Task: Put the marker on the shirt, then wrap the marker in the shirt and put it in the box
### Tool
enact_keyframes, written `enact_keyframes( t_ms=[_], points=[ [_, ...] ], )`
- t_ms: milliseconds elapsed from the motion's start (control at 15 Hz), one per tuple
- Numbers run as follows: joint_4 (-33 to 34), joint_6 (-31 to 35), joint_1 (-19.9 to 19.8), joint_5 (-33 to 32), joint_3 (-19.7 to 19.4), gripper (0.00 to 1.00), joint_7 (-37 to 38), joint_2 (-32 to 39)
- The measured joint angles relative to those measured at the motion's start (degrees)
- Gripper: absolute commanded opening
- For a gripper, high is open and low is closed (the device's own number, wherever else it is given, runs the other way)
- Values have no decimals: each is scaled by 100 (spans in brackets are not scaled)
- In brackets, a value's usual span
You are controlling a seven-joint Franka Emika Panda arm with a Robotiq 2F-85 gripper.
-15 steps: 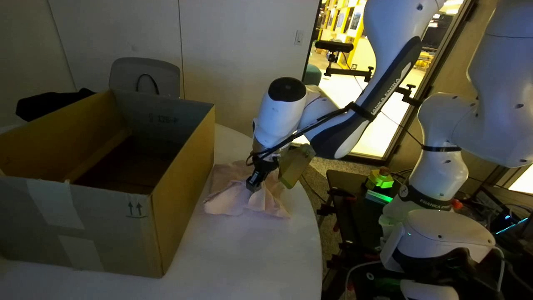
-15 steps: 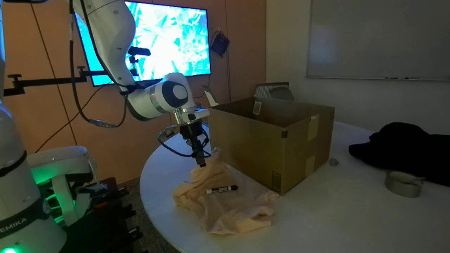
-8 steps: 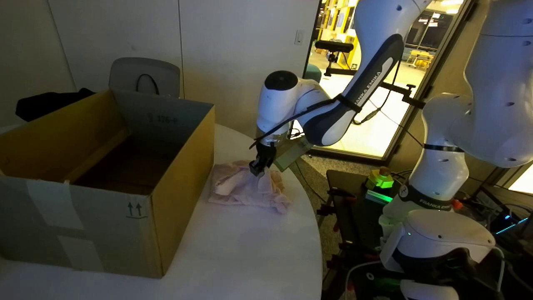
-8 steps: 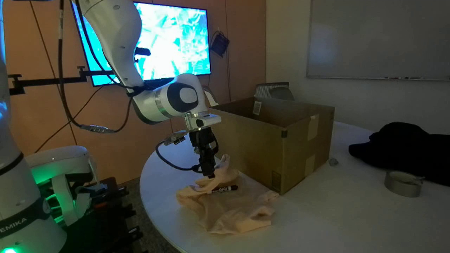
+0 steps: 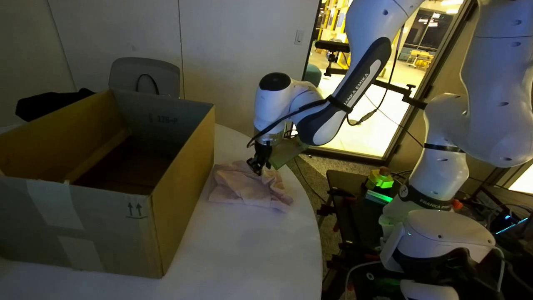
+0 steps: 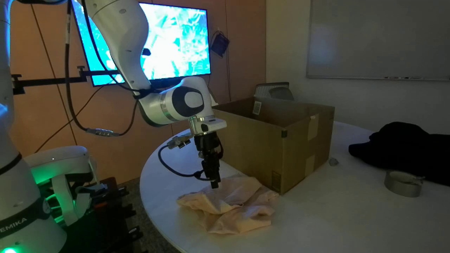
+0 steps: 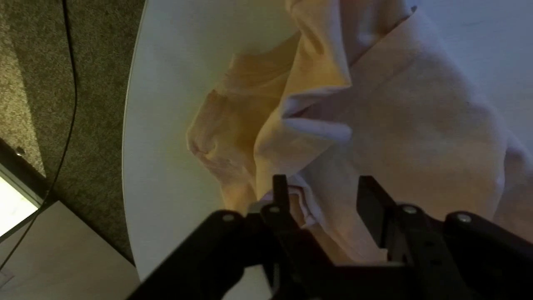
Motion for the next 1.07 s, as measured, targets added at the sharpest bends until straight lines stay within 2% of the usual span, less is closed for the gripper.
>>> enact_keyframes(
  t_ms=[133, 200, 667, 1067],
  points=[
    [-6, 3, -6, 70, 21, 95, 0, -1],
    [-40, 5, -6, 72, 30, 99, 8, -16],
    [-650, 29, -51, 62, 58, 100, -16, -384],
    [-1124, 661, -619, -65, -91, 100, -699, -516]
  ],
)
